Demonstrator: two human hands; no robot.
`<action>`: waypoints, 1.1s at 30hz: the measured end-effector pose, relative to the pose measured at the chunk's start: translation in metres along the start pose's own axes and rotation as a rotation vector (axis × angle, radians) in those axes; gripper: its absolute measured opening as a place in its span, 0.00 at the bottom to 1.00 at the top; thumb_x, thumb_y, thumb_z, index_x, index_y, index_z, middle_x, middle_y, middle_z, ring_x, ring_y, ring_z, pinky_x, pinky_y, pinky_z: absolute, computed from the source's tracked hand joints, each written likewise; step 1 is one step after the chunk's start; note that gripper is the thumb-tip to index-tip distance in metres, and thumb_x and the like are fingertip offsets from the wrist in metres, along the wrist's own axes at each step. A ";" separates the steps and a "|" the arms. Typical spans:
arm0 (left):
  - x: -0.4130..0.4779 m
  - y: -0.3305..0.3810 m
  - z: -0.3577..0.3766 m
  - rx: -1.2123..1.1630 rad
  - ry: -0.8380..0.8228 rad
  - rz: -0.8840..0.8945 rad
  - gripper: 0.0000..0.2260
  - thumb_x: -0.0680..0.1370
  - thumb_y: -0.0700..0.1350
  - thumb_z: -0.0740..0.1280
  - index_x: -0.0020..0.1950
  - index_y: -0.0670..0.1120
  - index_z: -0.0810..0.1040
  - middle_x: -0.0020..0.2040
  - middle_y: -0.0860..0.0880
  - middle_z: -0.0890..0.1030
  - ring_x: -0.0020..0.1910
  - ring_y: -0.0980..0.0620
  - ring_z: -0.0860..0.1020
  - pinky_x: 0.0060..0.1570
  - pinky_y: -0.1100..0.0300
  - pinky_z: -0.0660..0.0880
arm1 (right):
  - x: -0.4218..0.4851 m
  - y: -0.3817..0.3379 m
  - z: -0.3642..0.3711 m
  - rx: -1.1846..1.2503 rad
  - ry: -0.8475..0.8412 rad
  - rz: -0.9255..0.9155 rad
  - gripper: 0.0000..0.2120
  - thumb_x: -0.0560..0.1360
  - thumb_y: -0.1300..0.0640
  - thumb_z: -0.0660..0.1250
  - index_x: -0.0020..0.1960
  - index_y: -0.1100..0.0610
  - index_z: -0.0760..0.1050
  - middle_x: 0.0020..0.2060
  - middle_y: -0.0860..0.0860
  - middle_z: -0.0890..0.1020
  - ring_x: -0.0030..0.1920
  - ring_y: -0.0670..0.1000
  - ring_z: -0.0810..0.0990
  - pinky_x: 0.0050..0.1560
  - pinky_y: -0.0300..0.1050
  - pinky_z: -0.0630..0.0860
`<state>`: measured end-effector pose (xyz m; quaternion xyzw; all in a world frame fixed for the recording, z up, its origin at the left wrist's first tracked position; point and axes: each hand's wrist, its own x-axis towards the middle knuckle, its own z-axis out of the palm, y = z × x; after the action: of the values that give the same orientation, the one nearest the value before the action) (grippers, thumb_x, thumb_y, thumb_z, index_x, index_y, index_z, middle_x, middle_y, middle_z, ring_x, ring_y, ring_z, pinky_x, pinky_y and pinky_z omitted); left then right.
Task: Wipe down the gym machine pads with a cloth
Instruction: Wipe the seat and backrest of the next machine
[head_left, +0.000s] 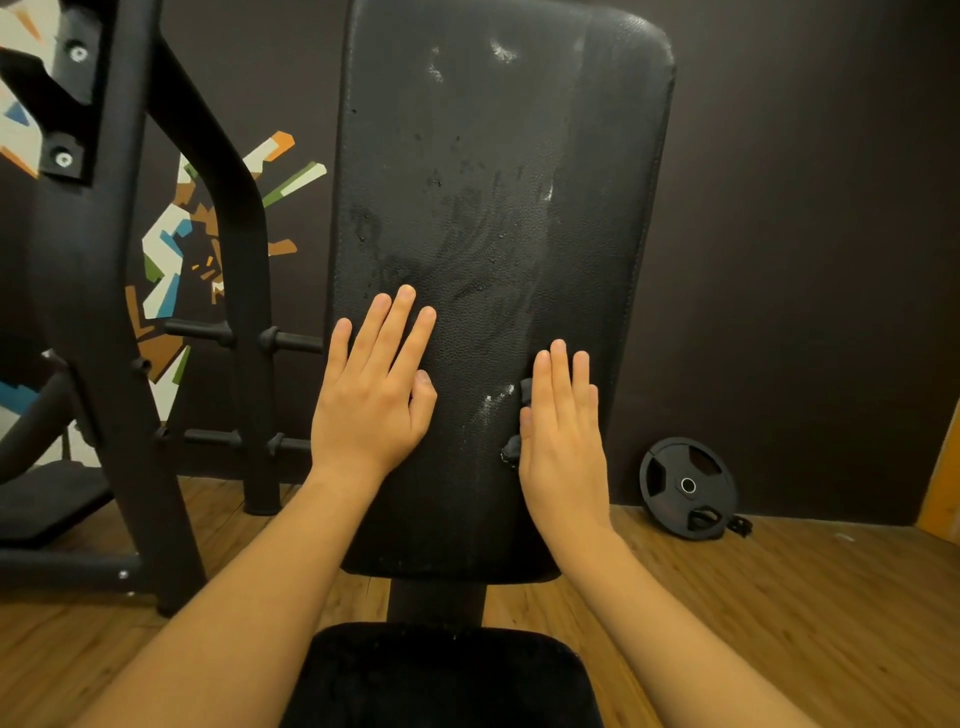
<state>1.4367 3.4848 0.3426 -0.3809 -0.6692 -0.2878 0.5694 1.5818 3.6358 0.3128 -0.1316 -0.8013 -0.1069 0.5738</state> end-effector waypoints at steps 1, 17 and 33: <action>0.000 0.000 0.000 -0.001 -0.002 0.001 0.27 0.82 0.47 0.58 0.82 0.48 0.60 0.83 0.46 0.57 0.82 0.48 0.52 0.80 0.44 0.50 | -0.013 -0.002 0.002 -0.004 -0.009 -0.001 0.35 0.84 0.64 0.61 0.82 0.57 0.43 0.82 0.56 0.50 0.83 0.55 0.40 0.80 0.56 0.49; 0.001 0.000 -0.001 0.037 0.012 0.015 0.26 0.82 0.47 0.57 0.82 0.47 0.61 0.82 0.45 0.58 0.82 0.46 0.53 0.80 0.45 0.49 | -0.064 0.000 0.011 -0.036 -0.053 -0.039 0.38 0.81 0.64 0.66 0.82 0.57 0.47 0.82 0.57 0.55 0.83 0.56 0.45 0.81 0.53 0.47; 0.001 0.002 -0.005 0.029 0.000 -0.001 0.26 0.82 0.47 0.57 0.82 0.47 0.61 0.83 0.45 0.57 0.82 0.46 0.53 0.80 0.44 0.49 | -0.063 0.000 0.014 -0.009 -0.073 -0.030 0.32 0.85 0.61 0.55 0.83 0.57 0.42 0.83 0.56 0.49 0.83 0.57 0.43 0.81 0.54 0.44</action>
<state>1.4413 3.4820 0.3446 -0.3722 -0.6734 -0.2787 0.5747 1.5889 3.6346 0.2482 -0.1260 -0.8230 -0.1140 0.5420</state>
